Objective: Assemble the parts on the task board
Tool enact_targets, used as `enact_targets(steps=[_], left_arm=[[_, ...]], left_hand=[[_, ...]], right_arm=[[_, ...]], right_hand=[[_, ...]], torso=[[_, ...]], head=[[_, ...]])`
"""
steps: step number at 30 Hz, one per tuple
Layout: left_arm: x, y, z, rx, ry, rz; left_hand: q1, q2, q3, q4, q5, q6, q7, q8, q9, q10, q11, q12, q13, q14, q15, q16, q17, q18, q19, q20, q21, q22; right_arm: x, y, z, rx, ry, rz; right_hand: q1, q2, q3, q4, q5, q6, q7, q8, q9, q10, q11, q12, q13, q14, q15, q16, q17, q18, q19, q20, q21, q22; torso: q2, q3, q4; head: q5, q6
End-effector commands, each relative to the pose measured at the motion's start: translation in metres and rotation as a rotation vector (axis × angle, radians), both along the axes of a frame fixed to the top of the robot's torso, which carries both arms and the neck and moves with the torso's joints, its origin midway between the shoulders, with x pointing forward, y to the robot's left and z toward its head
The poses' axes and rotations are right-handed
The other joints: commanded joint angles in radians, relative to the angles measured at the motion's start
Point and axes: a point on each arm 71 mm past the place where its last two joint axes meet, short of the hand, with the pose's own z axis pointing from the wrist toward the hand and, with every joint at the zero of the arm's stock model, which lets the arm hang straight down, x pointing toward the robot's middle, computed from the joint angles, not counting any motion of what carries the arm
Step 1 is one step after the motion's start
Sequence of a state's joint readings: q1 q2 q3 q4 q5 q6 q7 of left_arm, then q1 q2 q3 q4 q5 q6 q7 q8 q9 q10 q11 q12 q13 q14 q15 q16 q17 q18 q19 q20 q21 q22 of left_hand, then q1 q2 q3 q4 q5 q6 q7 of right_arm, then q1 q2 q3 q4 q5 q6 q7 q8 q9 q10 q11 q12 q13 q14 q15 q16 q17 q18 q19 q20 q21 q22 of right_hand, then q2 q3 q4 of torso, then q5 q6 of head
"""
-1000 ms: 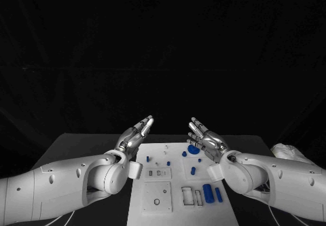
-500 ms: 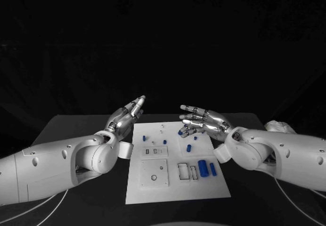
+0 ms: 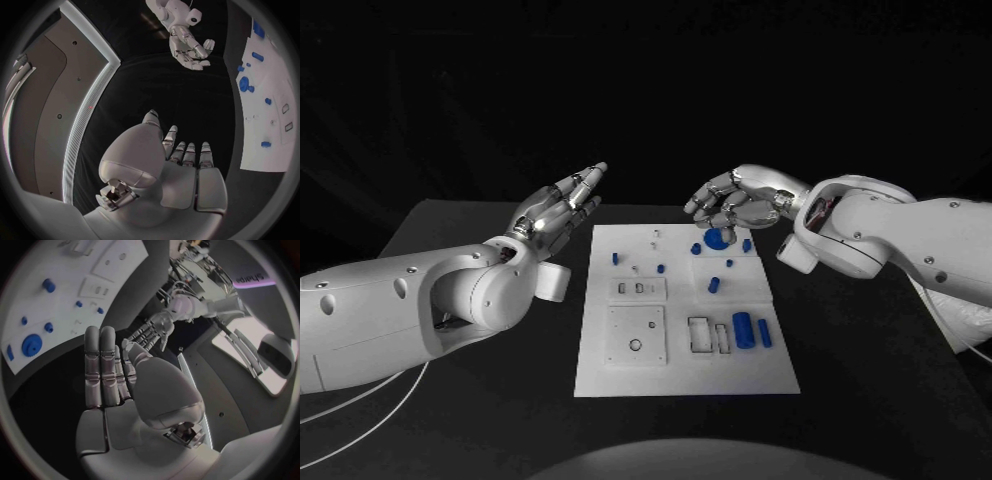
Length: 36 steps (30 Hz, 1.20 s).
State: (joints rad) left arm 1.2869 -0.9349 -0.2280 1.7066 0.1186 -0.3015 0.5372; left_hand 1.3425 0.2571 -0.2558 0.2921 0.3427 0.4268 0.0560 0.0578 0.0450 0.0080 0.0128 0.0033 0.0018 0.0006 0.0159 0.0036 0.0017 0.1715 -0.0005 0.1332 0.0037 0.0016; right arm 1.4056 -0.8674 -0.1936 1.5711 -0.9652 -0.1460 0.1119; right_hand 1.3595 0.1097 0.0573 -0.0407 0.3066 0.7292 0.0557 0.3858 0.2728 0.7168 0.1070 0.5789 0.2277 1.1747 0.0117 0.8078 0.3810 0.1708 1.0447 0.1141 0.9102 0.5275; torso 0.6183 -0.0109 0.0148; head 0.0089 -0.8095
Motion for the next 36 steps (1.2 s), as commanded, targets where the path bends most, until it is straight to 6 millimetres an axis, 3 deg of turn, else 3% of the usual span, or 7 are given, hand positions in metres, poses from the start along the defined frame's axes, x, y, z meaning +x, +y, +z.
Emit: enact_targets(steps=[1, 3, 8, 10, 19, 30, 36], left_arm=[[-0.003, -0.006, 0.007, -0.006, 0.006, -0.035], [-0.004, -0.008, 0.011, -0.010, 0.001, -0.045], [-0.007, -0.015, 0.022, -0.029, -0.031, -0.076], [-0.009, -0.015, 0.025, -0.033, -0.045, -0.083], [-0.017, -0.015, 0.037, -0.047, -0.084, -0.099], [-0.015, -0.009, 0.039, -0.046, -0.092, -0.093], [-0.015, -0.012, 0.038, -0.046, -0.089, -0.101]], left_hand=[[0.018, 0.001, 0.004, 0.000, 0.013, 0.017, 0.006, 0.008, 0.002, 0.000, 0.012, -0.001, 0.001, -0.001, 0.011, -0.004, -0.002, 0.009, 0.000, 0.015, -0.004, -0.002], [0.027, 0.001, 0.005, -0.001, 0.027, 0.027, 0.011, 0.012, 0.003, 0.002, 0.016, 0.000, 0.001, -0.001, 0.018, -0.004, -0.002, 0.009, 0.000, 0.023, -0.004, -0.002], [0.065, 0.001, 0.014, -0.002, 0.063, 0.100, 0.029, 0.041, 0.010, 0.015, 0.038, 0.003, 0.004, 0.003, 0.044, 0.002, 0.001, 0.010, 0.006, 0.061, 0.001, 0.002], [0.072, 0.000, 0.015, -0.002, 0.068, 0.109, 0.031, 0.047, 0.011, 0.018, 0.040, 0.003, 0.005, 0.005, 0.047, 0.004, 0.002, 0.010, 0.008, 0.068, 0.003, 0.004], [0.094, 0.001, 0.021, -0.003, 0.089, 0.129, 0.037, 0.061, 0.012, 0.026, 0.048, 0.005, 0.006, 0.010, 0.054, 0.011, 0.005, 0.010, 0.012, 0.080, 0.007, 0.006], [0.113, 0.001, 0.026, -0.003, 0.104, 0.153, 0.046, 0.079, 0.014, 0.039, 0.058, 0.007, 0.009, 0.018, 0.073, 0.023, 0.009, 0.010, 0.023, 0.107, 0.016, 0.012], [0.117, 0.000, 0.026, -0.002, 0.107, 0.156, 0.051, 0.084, 0.014, 0.063, 0.064, 0.013, 0.014, 0.013, 0.059, 0.019, 0.007, 0.009, 0.021, 0.108, 0.014, 0.010]], right_arm=[[0.002, 0.004, -0.001, -0.414, -0.200, 0.089], [0.004, 0.007, 0.004, -0.483, -0.251, 0.104], [0.006, 0.006, 0.016, -0.639, -0.376, 0.097], [0.008, 0.006, 0.018, -0.677, -0.407, 0.087], [0.015, 0.007, 0.021, -0.764, -0.493, 0.047], [0.023, 0.014, 0.013, -0.781, -0.530, 0.050], [0.030, 0.016, 0.000, -0.759, -0.530, 0.055]], right_hand=[[-0.038, -0.030, 0.011, 0.047, -0.022, -0.004, -0.016, -0.006, 0.020, 0.002, -0.012, 0.008, 0.018, 0.004, -0.005, 0.120, 0.081, -0.017, 0.105, -0.008, 0.153, 0.203], [-0.032, -0.045, 0.033, 0.051, 0.020, -0.002, -0.021, -0.013, 0.028, -0.007, -0.019, 0.000, 0.024, 0.043, -0.015, 0.225, 0.209, -0.042, 0.163, -0.009, 0.247, 0.343], [-0.021, -0.124, 0.154, 0.029, 0.261, 0.012, -0.027, -0.038, 0.057, -0.049, -0.033, -0.031, 0.045, 0.068, -0.025, 0.390, 0.421, -0.068, 0.210, -0.020, 0.380, 0.532], [-0.031, -0.155, 0.213, 0.023, 0.294, 0.010, -0.022, -0.052, 0.072, -0.064, -0.028, -0.031, 0.067, 0.079, -0.027, 0.437, 0.485, -0.078, 0.223, -0.016, 0.423, 0.595], [-0.075, -0.213, 0.238, 0.033, 0.189, -0.018, -0.012, -0.084, 0.111, -0.109, -0.017, 0.000, 0.140, 0.147, -0.013, 0.534, 0.638, -0.099, 0.292, -0.007, 0.509, 0.741], [-0.071, -0.219, 0.266, 0.029, 0.270, 0.005, 0.000, -0.076, 0.158, -0.115, -0.016, 0.024, 0.188, 0.162, -0.012, 0.556, 0.673, -0.105, 0.308, -0.004, 0.531, 0.781], [-0.106, -0.222, 0.257, 0.054, 0.164, 0.032, 0.000, -0.074, 0.187, -0.092, -0.023, 0.040, 0.214, 0.190, -0.017, 0.578, 0.716, -0.113, 0.337, -0.006, 0.552, 0.822]], torso=[[0.040, 0.0031, 0.0114], [0.054, 0.0070, 0.0185], [0.088, 0.0174, 0.0343], [0.098, 0.0199, 0.0343], [0.133, 0.0298, 0.0312], [0.140, 0.0340, 0.0308], [0.132, 0.0320, 0.0361]], head=[[0.001, 0.015], [-0.008, 0.025], [-0.017, 0.050], [-0.016, 0.057], [-0.008, 0.103], [-0.010, 0.113], [-0.013, 0.101]])
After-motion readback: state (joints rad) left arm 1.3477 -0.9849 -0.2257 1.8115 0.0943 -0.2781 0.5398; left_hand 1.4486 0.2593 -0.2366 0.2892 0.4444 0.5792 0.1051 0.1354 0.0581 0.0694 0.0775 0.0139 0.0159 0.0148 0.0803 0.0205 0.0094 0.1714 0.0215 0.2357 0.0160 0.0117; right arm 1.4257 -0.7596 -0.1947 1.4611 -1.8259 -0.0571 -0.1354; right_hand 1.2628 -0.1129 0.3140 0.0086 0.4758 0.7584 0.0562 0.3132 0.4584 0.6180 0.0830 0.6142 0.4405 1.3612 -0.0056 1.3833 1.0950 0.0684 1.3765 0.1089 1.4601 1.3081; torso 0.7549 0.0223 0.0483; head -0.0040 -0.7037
